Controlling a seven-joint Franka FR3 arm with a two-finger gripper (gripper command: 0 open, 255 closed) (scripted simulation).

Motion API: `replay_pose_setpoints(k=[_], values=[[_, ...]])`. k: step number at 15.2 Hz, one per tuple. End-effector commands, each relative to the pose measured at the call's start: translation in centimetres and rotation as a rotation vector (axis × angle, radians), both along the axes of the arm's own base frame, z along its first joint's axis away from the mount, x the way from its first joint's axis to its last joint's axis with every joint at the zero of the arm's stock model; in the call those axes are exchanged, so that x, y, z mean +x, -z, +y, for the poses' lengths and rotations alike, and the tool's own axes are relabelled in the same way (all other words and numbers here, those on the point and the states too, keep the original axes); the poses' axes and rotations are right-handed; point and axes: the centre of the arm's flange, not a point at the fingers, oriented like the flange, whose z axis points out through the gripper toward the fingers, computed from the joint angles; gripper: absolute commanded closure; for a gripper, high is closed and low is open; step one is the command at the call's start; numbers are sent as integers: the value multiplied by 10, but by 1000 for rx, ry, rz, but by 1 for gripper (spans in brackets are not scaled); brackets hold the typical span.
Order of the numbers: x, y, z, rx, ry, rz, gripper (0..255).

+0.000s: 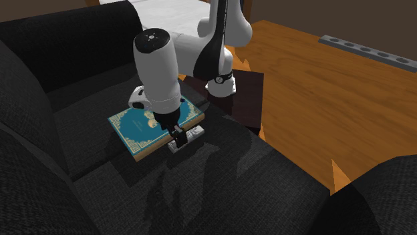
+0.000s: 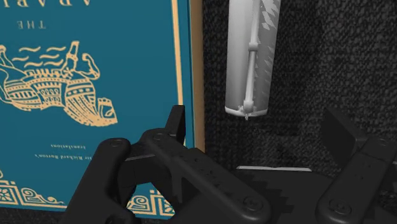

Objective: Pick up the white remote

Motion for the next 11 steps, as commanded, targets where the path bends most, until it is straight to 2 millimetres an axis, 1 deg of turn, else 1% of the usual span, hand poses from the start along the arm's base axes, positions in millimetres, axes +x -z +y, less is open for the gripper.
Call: replay_pose_setpoints(k=[1, 2, 4, 5, 11], values=[[-1, 11, 0, 0, 1, -1, 0], [-1, 19, 0, 0, 1, -1, 0], [-1, 19, 0, 0, 1, -1, 0], [-1, 20, 1, 0, 1, -1, 255], [-1, 21, 1, 0, 1, -1, 255]])
